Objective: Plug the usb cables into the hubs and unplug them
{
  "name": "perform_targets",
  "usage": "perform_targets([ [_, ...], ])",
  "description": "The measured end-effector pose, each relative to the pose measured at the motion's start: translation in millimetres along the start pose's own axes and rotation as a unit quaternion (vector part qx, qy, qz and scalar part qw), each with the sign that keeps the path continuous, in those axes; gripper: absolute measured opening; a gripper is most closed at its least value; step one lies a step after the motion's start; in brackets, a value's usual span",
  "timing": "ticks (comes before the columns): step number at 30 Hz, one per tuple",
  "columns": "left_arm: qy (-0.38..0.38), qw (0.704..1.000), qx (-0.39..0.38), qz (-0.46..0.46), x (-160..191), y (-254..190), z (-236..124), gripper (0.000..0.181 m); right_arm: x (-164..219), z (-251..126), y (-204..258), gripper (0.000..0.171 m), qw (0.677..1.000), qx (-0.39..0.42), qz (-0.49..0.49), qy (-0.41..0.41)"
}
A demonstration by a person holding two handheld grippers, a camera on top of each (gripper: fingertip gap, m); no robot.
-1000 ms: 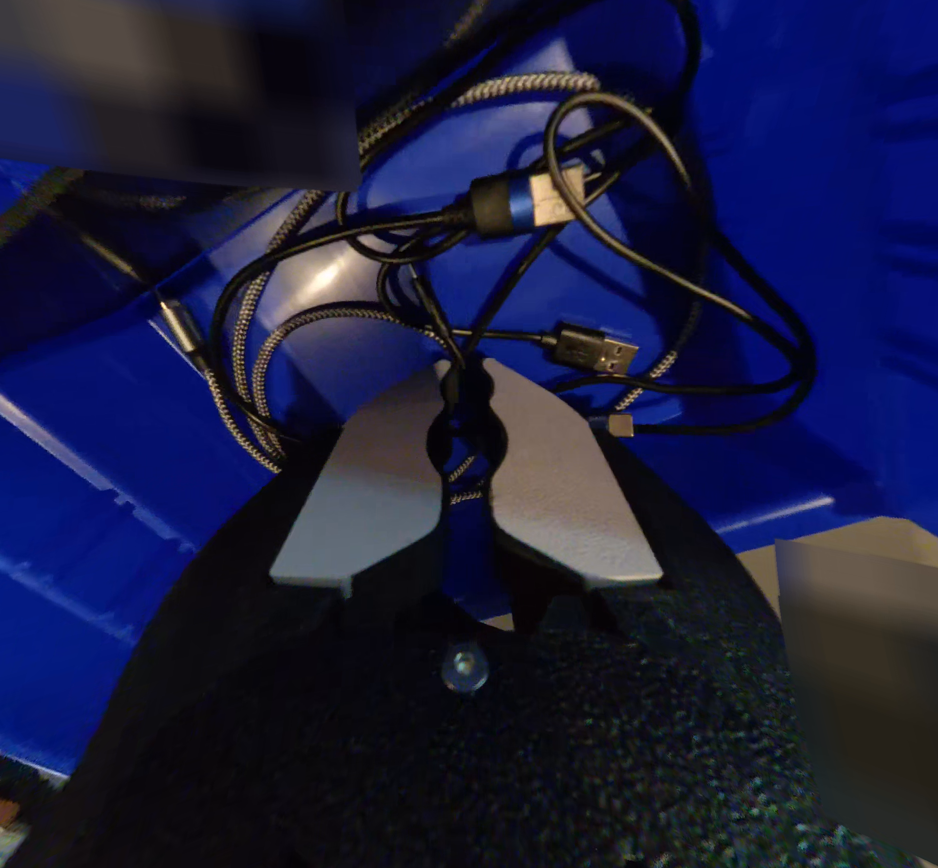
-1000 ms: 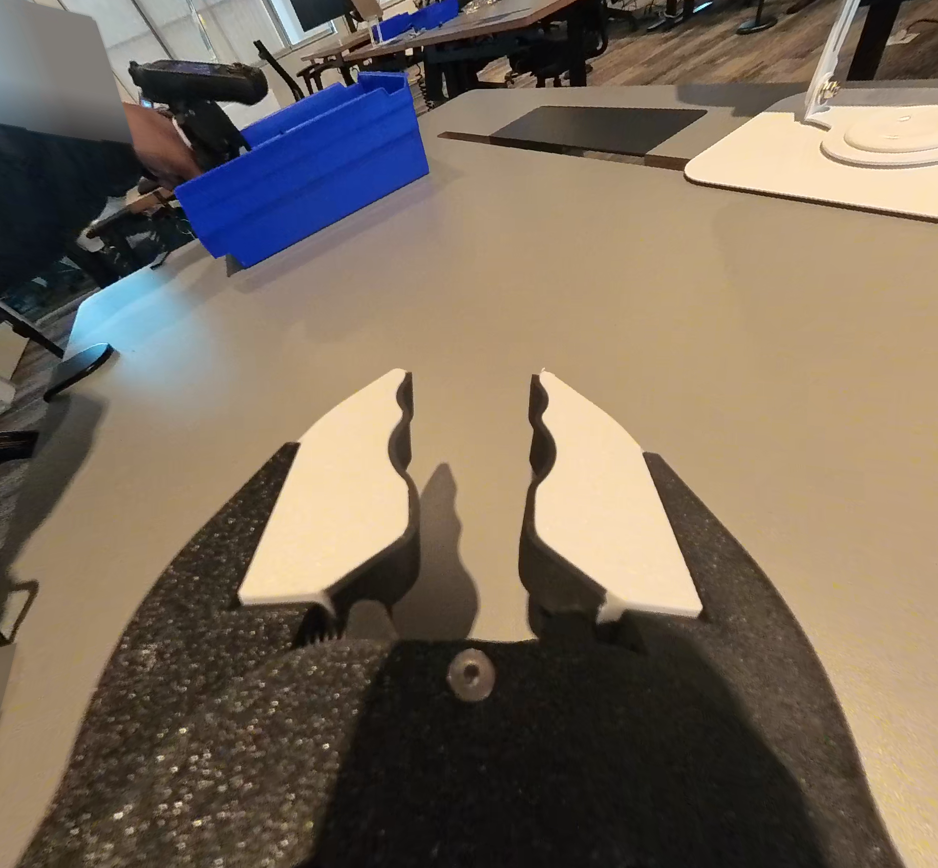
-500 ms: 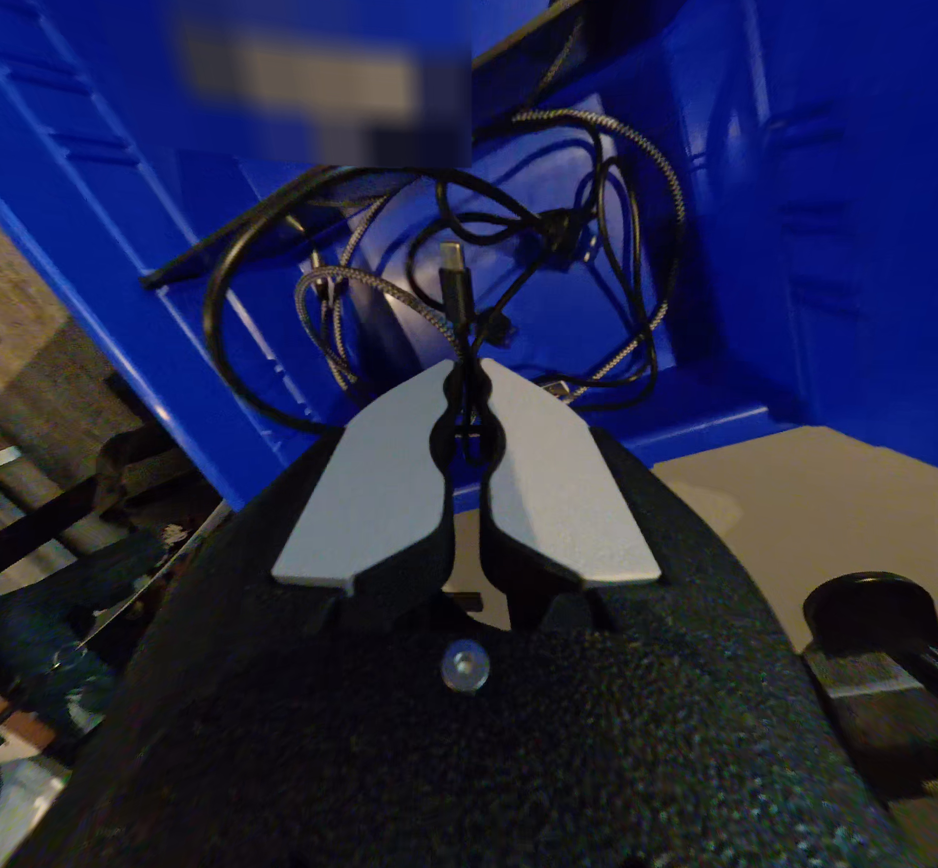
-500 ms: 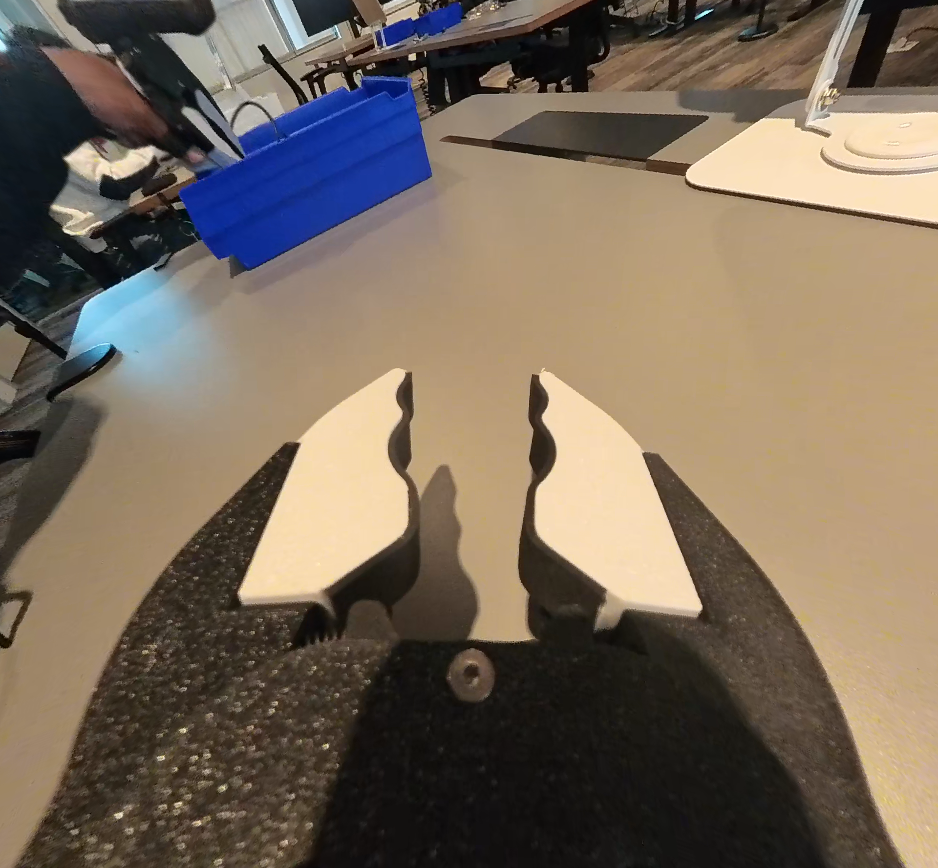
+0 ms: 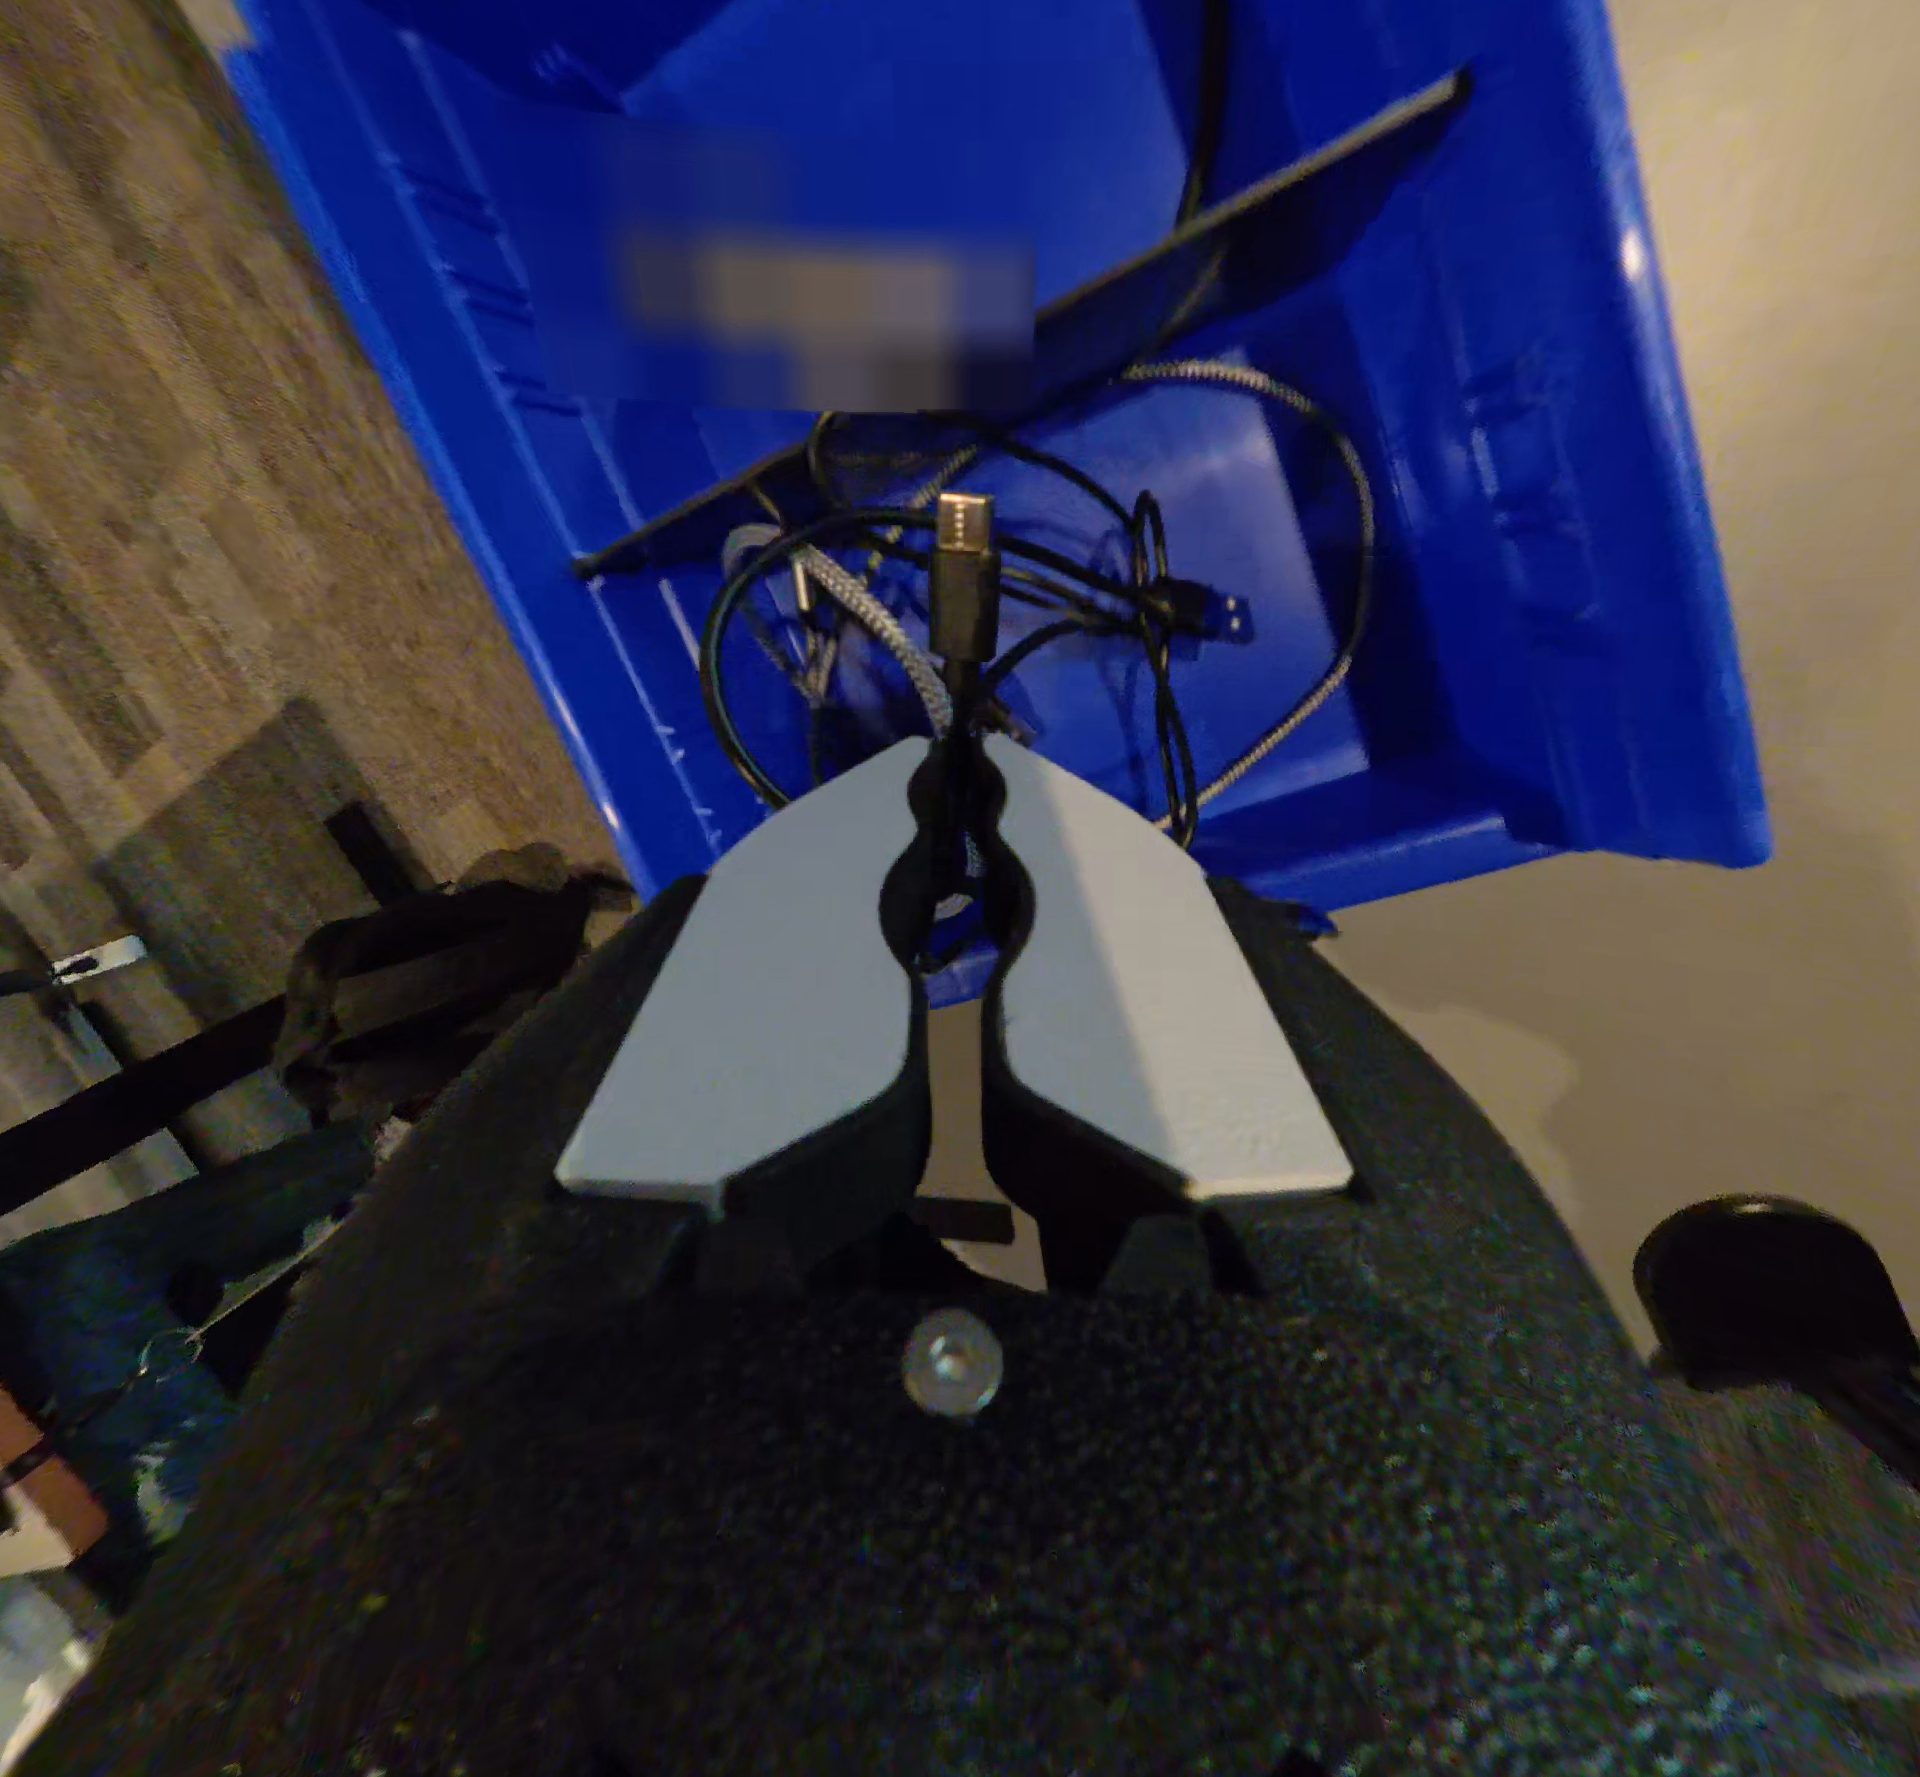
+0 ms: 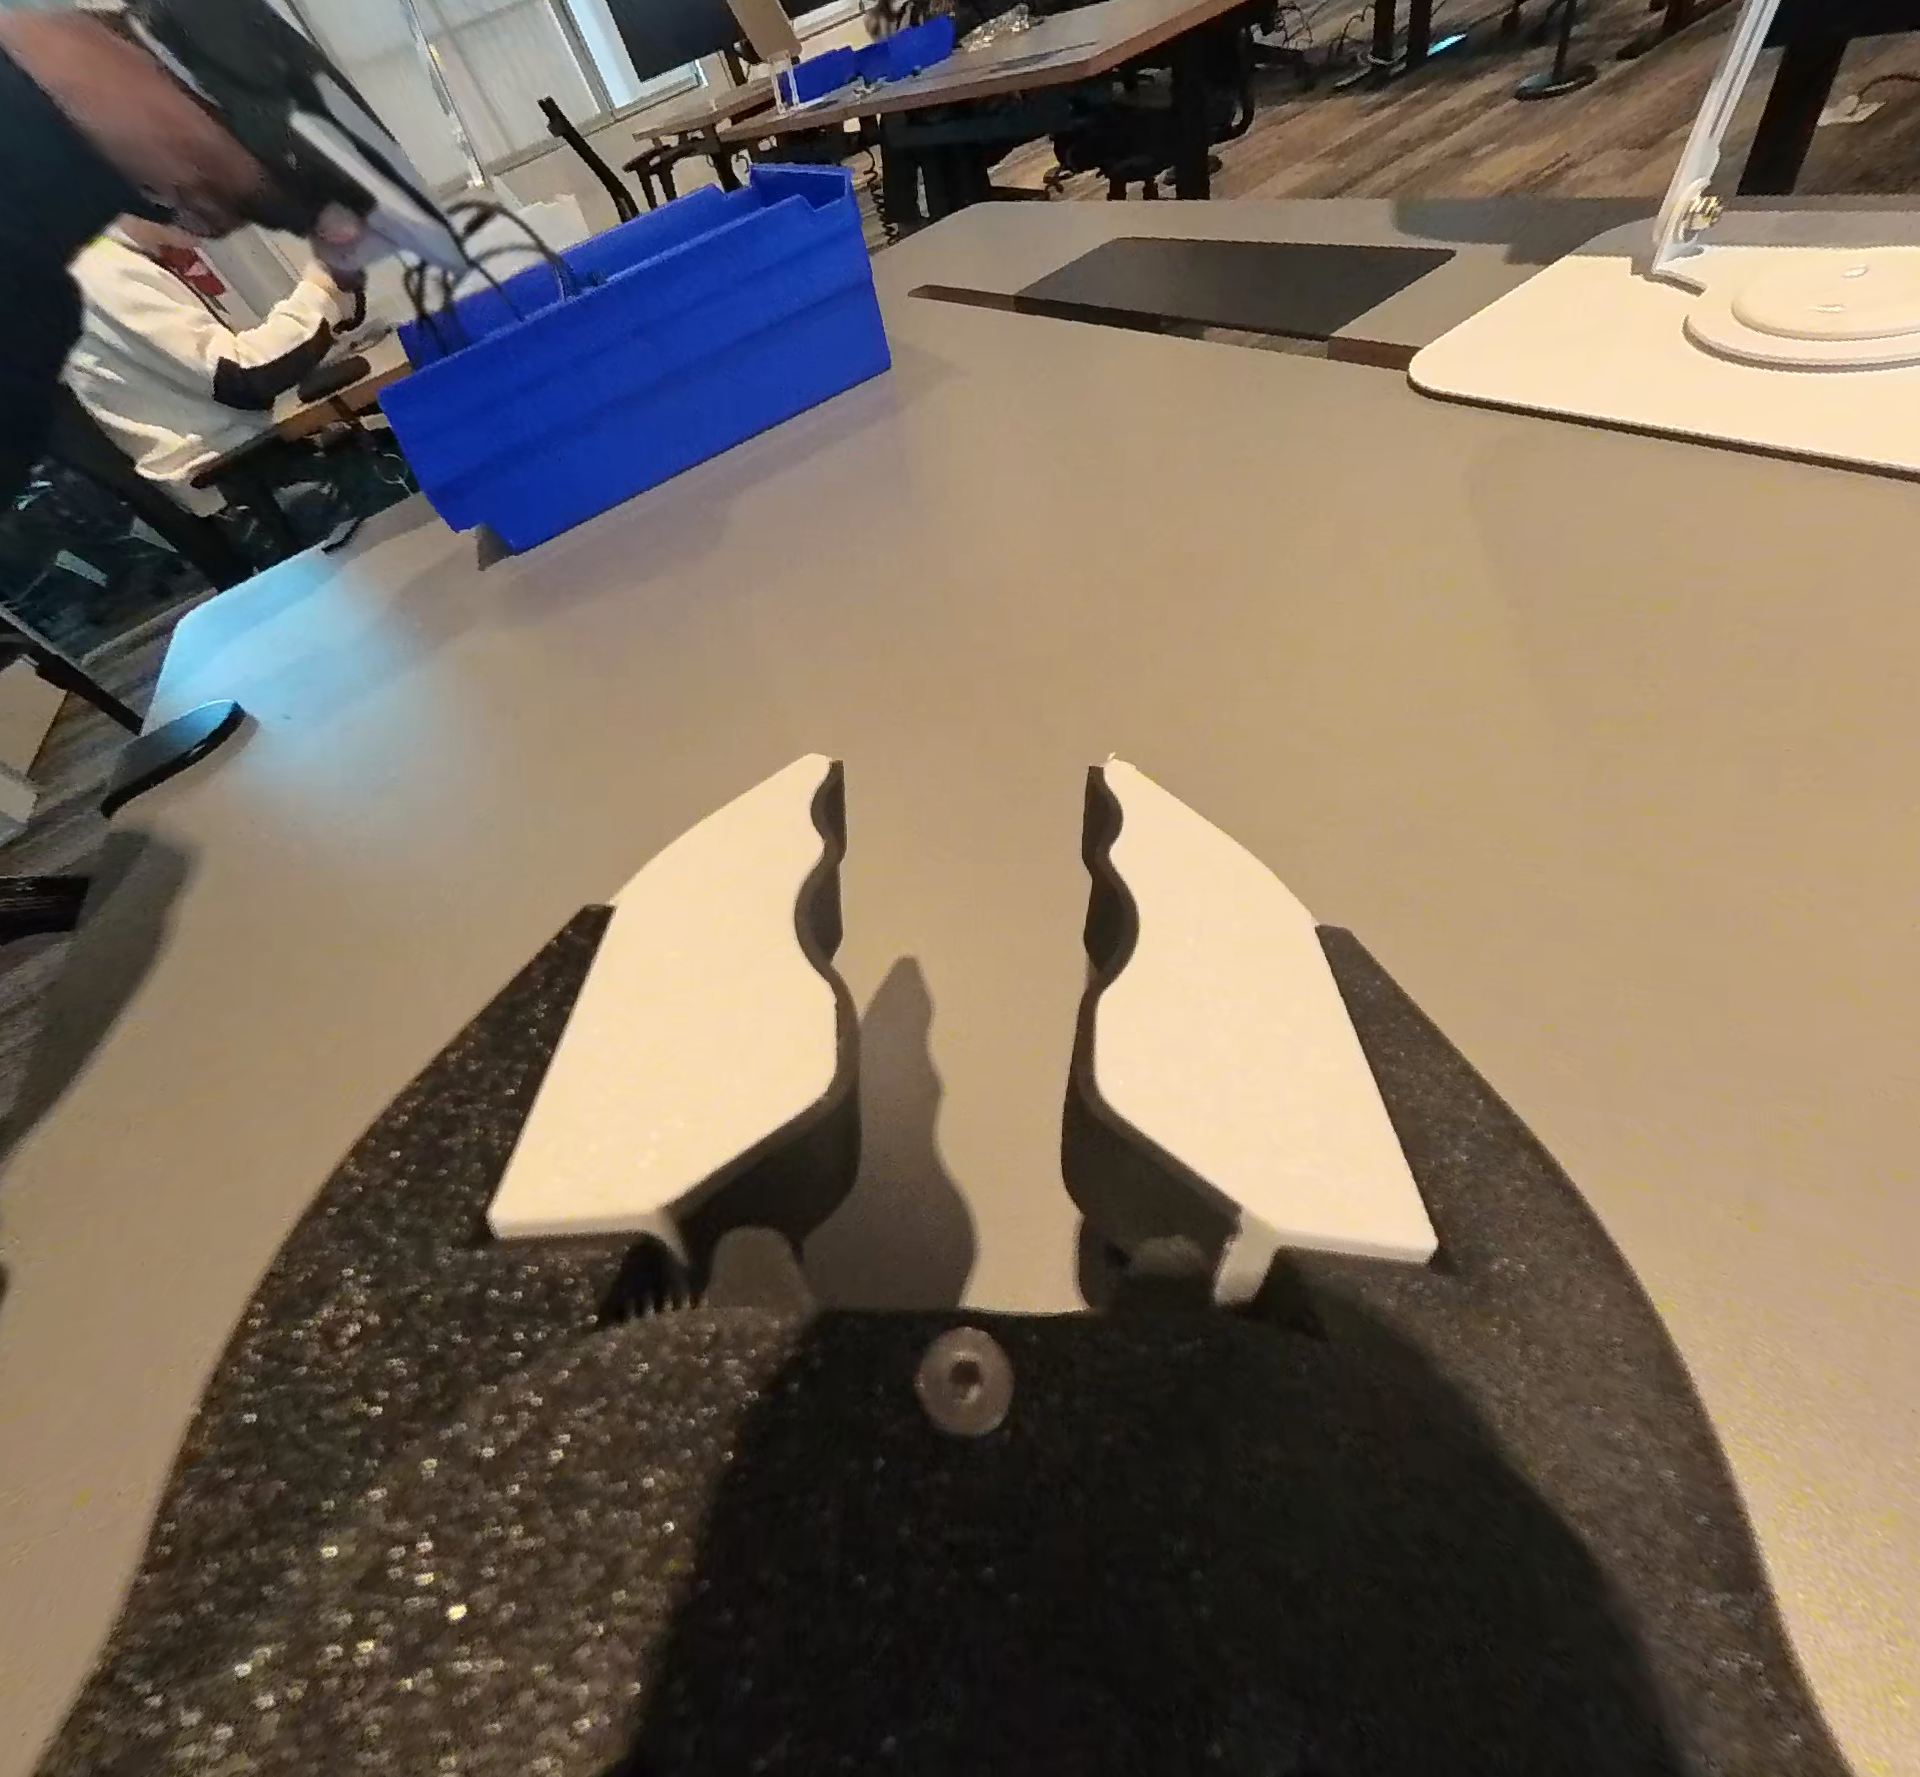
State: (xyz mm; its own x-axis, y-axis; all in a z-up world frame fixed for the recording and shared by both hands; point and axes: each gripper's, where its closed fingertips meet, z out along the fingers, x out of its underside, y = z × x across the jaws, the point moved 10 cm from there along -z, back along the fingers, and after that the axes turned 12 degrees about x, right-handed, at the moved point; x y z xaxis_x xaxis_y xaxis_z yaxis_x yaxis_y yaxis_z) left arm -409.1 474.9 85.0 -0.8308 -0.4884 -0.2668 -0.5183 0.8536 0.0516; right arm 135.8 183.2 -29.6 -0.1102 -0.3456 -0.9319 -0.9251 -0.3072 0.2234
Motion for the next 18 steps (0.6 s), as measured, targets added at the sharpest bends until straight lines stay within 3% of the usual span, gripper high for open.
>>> perform_targets([
  [1, -0.011, 1.0, 0.0, 0.0, -0.9, -1.1, -2.1, 0.003, 0.0, -0.1, 0.0, 0.044, 1.0, 0.0, 0.0, 0.0],
  [4, -0.007, 1.0, 0.024, 0.017, -2.0, -7.9, -1.8, 0.003, 0.0, 0.2, 0.1, 0.044, 1.0, 0.0, -0.001, 0.001],
  [7, -0.082, 0.996, 0.025, 0.009, -7.4, -10.3, -20.0, 0.003, 0.0, 0.2, 0.2, 0.044, 1.0, 0.0, -0.001, 0.001],
  [10, -0.072, 0.996, 0.045, 0.022, -9.6, -16.5, -20.1, 0.003, 0.0, 0.2, 0.3, 0.044, 1.0, 0.0, -0.002, 0.001],
  [13, -0.13, 0.99, 0.061, 0.014, -14.1, -18.9, -31.9, 0.003, 0.1, 0.3, 0.4, 0.044, 1.0, 0.0, -0.002, 0.002],
  [18, -0.138, 0.989, 0.042, 0.01, -15.6, -17.3, -36.8, 0.003, 0.1, 0.1, 0.7, 0.044, 1.0, 0.0, -0.003, 0.001],
])
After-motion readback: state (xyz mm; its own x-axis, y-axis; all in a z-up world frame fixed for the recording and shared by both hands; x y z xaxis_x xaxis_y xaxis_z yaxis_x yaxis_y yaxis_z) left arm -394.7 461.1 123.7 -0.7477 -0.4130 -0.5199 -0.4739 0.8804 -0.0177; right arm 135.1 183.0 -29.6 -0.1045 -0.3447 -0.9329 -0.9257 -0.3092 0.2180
